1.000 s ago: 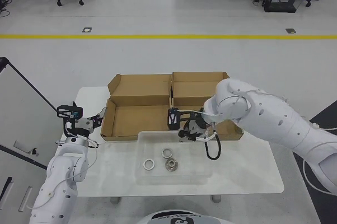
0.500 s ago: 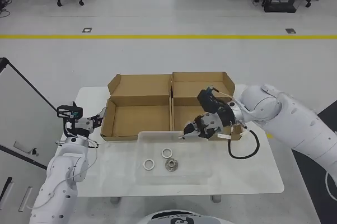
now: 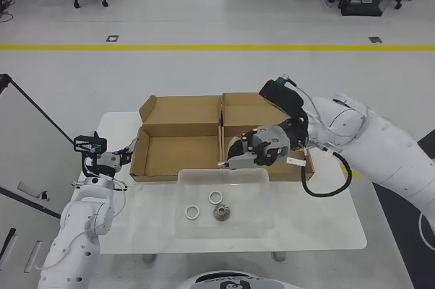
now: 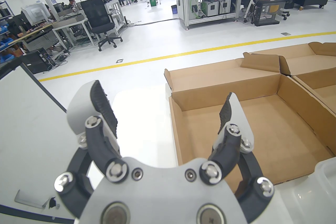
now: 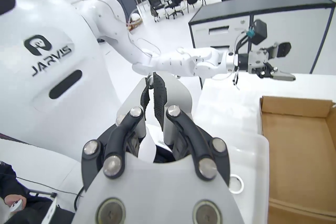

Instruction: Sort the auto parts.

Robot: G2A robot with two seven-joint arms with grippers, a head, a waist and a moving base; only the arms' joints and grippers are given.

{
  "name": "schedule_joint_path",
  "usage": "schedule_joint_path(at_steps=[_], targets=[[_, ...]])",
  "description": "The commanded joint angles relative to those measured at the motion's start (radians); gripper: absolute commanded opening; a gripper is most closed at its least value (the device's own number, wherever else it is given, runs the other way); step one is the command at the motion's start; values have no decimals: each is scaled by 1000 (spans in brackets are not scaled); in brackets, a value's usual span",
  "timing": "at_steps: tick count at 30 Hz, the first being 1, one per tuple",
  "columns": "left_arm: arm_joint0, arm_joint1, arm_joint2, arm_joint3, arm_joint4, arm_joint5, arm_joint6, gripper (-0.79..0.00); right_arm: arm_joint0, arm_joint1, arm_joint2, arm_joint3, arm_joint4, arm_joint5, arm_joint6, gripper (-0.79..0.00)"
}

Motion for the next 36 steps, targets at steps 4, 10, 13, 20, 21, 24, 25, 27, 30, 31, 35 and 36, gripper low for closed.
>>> schedule_joint_path(at_steps=[4, 10, 13, 20, 21, 24, 25, 27, 30, 31, 35, 36], targets=[[0, 0, 0, 0, 0, 0, 0, 0, 1, 0, -2, 1, -3, 0, 0, -785], [0, 0, 0, 0, 0, 0, 0, 0, 1, 0, -2, 1, -3, 0, 0, -785], [0, 0, 0, 0, 0, 0, 0, 0, 1, 0, -2, 1, -3, 0, 0, -785], [0, 0, 0, 0, 0, 0, 0, 0, 1, 0, -2, 1, -3, 0, 0, -785], [0, 0, 0, 0, 0, 0, 0, 0, 1, 0, -2, 1, -3, 0, 0, -785], [0, 0, 0, 0, 0, 0, 0, 0, -4, 0, 14, -5, -15, 16, -22, -785], [0, 0, 0, 0, 0, 0, 0, 0, -9, 1, 28, -14, -17, 16, -42, -785], [0, 0, 0, 0, 0, 0, 0, 0, -29, 1, 50, -34, 8, 0, -71, -785], [0, 0, 0, 0, 0, 0, 0, 0, -51, 2, 85, -67, 64, 0, -74, -785], [0, 0, 0, 0, 0, 0, 0, 0, -59, 1, 98, -76, 85, 0, -66, -785], [0, 0, 0, 0, 0, 0, 0, 0, -97, -8, 162, -129, 219, 0, -27, -785], [0, 0, 0, 0, 0, 0, 0, 0, -109, -13, 180, -140, 259, 0, -8, -785]])
